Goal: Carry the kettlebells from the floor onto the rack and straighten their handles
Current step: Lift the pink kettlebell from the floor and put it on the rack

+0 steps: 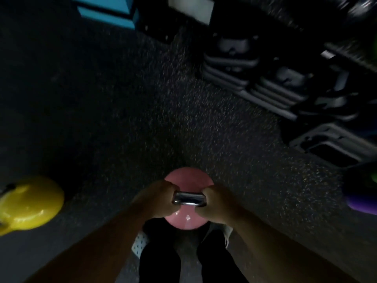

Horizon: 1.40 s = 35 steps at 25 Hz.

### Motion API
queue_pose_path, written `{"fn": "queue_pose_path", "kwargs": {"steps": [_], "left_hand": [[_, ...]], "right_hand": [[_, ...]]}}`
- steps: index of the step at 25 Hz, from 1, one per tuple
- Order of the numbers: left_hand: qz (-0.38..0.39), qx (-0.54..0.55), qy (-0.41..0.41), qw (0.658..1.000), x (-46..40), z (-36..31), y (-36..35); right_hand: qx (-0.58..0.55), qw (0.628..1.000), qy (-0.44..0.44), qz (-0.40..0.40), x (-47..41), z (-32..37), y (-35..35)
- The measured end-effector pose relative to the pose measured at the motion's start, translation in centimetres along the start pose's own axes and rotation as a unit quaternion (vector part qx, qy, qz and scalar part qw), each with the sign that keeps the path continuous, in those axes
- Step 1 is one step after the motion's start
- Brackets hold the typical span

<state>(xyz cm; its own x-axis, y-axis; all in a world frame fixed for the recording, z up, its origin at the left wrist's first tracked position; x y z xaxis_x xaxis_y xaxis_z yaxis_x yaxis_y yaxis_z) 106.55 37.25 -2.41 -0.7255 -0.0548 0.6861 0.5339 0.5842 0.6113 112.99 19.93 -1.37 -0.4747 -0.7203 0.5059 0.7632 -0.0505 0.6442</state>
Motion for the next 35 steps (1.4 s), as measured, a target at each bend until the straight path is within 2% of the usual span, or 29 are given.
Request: {"fn": "queue_pose_path", "kwargs": {"steps": [3,6,9,14,16,19,22,25,28,35], "left_hand": [[-0.093,-0.048,-0.053,0.993,-1.3,-4.7,8.9],[-0.149,-0.091,-0.097,0.980,-4.7,-9.1,18.5],[-0.191,-0.121,-0.128,0.966,-7.8,-13.1,27.5],[-0.275,-0.138,-0.175,0.935,-12.6,-18.3,40.9],[-0.303,-0.141,-0.185,0.924,-15.2,-19.4,45.8],[-0.325,-0.139,-0.201,0.914,-18.9,-20.6,51.9],[-0.345,-0.146,-0.223,0.900,-22.6,-21.3,57.3],[-0.344,-0.149,-0.233,0.897,-25.7,-21.5,61.0],[-0.335,-0.159,-0.235,0.899,-28.3,-20.7,62.1],[-0.343,-0.129,-0.248,0.897,-32.2,-21.0,64.1]], "right_hand": [[0.014,0.994,-0.012,-0.106,-1.2,1.1,7.9],[0.097,0.975,-0.015,-0.201,-4.3,2.0,17.1],[0.107,0.953,0.005,-0.284,-7.3,3.1,26.5],[0.155,0.918,0.058,-0.361,-13.2,4.0,40.5],[0.169,0.910,0.074,-0.371,-16.3,4.3,45.1],[0.170,0.881,0.096,-0.431,-20.1,4.8,51.0],[0.178,0.877,0.033,-0.445,-24.4,4.4,55.3],[0.154,0.886,0.011,-0.438,-28.0,3.9,58.1],[0.146,0.897,0.005,-0.418,-30.7,3.7,58.6],[0.149,0.886,-0.018,-0.439,-33.6,2.3,60.8]]}}
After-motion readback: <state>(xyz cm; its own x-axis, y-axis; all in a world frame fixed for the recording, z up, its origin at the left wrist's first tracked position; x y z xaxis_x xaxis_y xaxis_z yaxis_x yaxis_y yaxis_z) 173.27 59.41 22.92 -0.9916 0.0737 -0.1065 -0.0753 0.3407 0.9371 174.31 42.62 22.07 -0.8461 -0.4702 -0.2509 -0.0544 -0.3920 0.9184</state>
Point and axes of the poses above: each hand's wrist, its own x-axis away from the middle knuckle, its own y-axis out of the back of the hand, z = x × y, the point moved 4 cm from there along -x, towards the middle knuckle, and after that the axes turned 12 degrees about y, right-handed, at the moved point
